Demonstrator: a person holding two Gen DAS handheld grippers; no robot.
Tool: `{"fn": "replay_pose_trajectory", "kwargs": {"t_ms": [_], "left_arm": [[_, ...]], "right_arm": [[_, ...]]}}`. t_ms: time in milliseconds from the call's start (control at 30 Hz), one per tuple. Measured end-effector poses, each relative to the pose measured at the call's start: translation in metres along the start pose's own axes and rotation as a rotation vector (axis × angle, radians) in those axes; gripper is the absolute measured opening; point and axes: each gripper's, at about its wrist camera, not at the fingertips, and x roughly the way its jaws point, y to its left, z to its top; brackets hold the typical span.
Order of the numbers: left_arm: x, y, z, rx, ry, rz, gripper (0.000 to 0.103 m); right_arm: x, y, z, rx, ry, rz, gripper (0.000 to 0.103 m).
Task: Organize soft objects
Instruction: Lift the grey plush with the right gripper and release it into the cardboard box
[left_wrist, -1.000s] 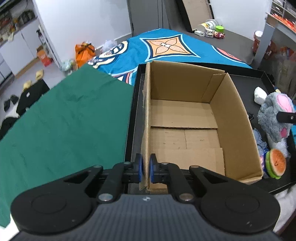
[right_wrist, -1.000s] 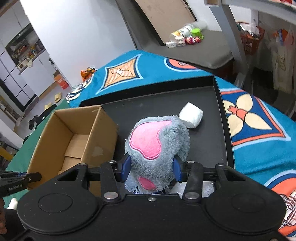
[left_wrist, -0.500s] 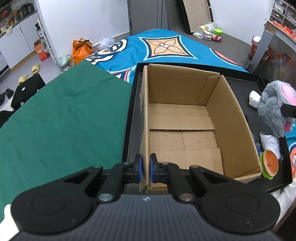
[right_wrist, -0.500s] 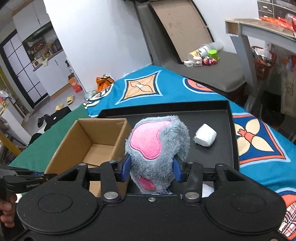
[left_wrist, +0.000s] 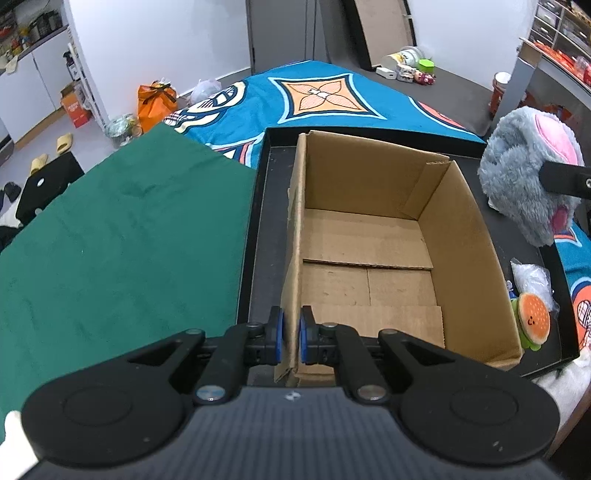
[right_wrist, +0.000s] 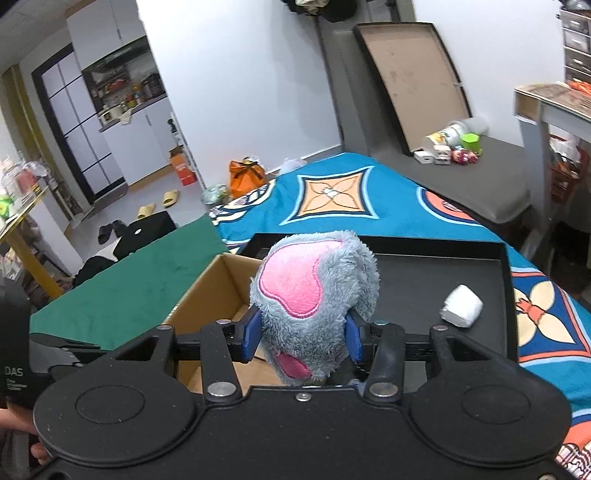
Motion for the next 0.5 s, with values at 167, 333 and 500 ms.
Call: {"fn": "replay_pose_trajectory", "kwargs": {"t_ms": [167, 333, 500], "left_arm": [[0.004, 0.006, 0.000, -0.034, 0.023, -0.011, 0.008], [0.007, 0.009, -0.001, -0.050, 0.039, -0.014, 0.009], [0.008, 0.019, -0.003, -0.090, 0.037, -0.020, 0.009]], "right_arm": [[0.008, 0.018, 0.002, -0.037, 0.010, 0.015, 0.044], [0.022, 0.035, 0.003, -0.068, 0.032, 0.031, 0.045], [0.037, 0.052, 0.004, -0.084, 0.075, 0.042, 0.056]]}}
